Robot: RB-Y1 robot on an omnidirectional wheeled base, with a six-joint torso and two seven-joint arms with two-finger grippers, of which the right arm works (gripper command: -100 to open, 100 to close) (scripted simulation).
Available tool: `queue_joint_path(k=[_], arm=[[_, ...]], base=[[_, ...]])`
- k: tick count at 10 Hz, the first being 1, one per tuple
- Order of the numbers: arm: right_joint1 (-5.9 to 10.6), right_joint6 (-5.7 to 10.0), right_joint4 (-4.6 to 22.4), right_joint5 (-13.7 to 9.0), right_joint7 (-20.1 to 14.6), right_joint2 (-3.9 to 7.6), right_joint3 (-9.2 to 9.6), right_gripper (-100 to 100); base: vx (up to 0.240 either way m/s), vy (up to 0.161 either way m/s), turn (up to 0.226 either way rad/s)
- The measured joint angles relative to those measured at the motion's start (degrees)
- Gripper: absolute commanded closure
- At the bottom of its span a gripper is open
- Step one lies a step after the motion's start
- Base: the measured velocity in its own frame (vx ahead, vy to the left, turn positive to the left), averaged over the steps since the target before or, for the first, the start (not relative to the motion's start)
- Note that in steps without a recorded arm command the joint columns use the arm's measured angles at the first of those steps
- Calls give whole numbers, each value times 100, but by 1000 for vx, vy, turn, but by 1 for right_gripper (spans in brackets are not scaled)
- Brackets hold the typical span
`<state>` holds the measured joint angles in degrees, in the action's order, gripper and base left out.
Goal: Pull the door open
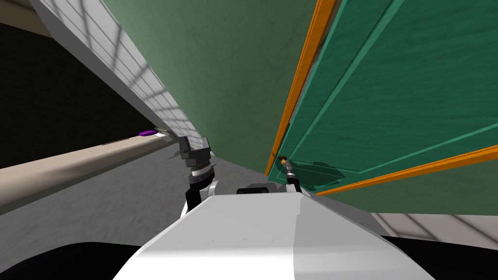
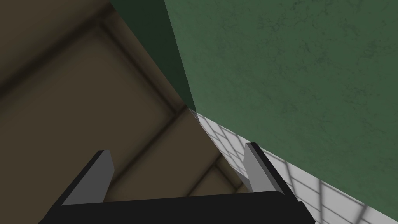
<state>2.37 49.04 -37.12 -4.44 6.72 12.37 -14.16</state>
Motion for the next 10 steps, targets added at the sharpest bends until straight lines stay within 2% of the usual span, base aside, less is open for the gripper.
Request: queue_joint_path(k=[1,3,5,7,9,10], arm=[[-55,-33,-95,-28,-99,-14,17,100],[-48,-43,-83,-116,-337,0,59,100],[7,20,47,-205,-579,25,97,100],[-35,-45,-49,-342,-854,17,152,100],[11,-14,35,-439,-1146,58,201,100],[-92,-97,-145,-471,-1247,29,211,100]], base=[[-44,-14,30],[-37,-10,42],[-31,-13,35],[-50,-21,59],[-43,2,38],[-38,-11,46]])
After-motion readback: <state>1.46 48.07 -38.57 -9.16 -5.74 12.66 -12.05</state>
